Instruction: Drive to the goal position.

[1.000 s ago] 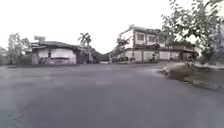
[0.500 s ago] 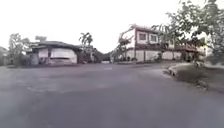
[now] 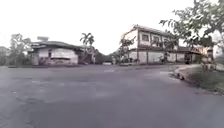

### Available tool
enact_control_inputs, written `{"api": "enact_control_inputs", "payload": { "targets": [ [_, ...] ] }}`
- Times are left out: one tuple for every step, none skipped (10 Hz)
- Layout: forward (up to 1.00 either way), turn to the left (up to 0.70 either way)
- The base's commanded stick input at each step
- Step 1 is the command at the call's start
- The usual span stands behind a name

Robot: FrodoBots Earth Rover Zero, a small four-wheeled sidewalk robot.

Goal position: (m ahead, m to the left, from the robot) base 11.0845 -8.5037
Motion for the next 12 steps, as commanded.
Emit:
{"api": "enact_control_inputs", "payload": {
  "targets": [
    [1.00,-0.40],
    [1.00,-0.28],
    [1.00,-0.11],
    [1.00,-0.07],
    [1.00,-0.02],
    [1.00,0.00],
    [1.00,0.00],
    [1.00,0.00],
    [1.00,0.00],
    [1.00,0.00],
    [1.00,0.00],
    [1.00,0.00]
  ]
}}
